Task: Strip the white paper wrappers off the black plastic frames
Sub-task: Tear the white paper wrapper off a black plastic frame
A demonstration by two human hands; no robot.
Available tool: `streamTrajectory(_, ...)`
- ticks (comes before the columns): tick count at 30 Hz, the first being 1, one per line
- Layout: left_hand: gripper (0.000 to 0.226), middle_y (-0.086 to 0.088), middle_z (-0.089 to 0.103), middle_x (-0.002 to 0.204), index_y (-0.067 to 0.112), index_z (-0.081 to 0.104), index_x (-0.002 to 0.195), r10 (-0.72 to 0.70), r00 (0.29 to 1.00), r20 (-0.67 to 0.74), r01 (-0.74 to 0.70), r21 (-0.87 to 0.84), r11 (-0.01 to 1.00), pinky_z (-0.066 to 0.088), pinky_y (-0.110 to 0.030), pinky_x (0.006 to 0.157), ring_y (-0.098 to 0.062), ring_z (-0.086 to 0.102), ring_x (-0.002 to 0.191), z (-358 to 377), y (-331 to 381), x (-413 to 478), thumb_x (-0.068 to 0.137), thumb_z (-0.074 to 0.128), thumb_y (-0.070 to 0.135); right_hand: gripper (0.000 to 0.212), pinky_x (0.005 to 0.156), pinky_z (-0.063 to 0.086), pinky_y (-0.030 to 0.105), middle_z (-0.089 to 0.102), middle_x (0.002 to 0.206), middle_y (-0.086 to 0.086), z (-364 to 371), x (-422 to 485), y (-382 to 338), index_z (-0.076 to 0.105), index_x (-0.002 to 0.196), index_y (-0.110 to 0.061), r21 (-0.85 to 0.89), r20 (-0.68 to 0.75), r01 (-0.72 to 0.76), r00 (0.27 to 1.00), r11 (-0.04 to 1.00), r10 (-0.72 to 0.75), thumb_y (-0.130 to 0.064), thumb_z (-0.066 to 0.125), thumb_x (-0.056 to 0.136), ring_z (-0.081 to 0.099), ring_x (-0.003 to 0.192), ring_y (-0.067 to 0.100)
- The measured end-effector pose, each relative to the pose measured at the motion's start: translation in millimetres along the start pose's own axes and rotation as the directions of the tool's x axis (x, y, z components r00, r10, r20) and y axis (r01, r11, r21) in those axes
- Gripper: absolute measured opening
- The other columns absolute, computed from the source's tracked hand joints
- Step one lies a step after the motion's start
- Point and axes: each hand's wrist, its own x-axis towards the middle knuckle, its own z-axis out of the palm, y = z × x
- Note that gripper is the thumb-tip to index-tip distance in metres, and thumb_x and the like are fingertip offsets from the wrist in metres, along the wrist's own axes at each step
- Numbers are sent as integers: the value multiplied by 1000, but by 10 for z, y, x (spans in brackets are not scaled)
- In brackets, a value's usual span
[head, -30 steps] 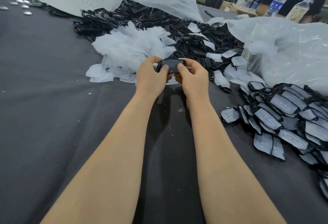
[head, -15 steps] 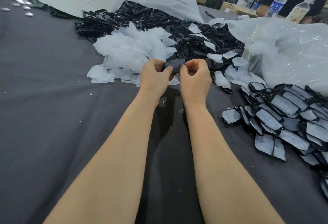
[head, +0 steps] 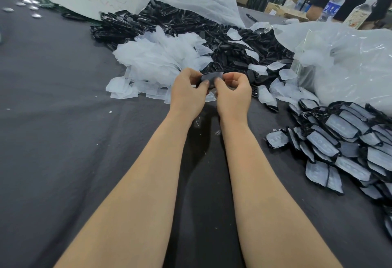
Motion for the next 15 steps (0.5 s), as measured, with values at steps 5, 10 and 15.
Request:
streamTrajectory(5,16,-6,65,93,19,53,83,-29,999,-35,28,-5,1000,52,-44,92,-27,64,98,-7,-10,19,90,59,6,21,78,50,35,57,83,2,-9,9,6,49,78,-21,13,12,10,1000,1000,-10,-7,64,85,57,77,18)
streamTrajectory(10,16,-18,66,102,20,53,85,-37,999,-18,37,-17,999,52,-46,91,-31,67,95,-18,5,29,91,57,6,20,81,54,32,57,89,1,-49,74,20,51,98,-16,132,66,-94,994,987,86,-5,63,87,59,81,15)
streamTrajectory(15,9,-16,68,99,15,54,92,-43,999,-13,42,-31,999,53,-46,90,-31,68,92,-28,6,30,91,56,6,10,63,50,18,63,85,6,-48,72,2,59,102,-8,212,161,-177,976,961,144,-6,58,92,58,72,11)
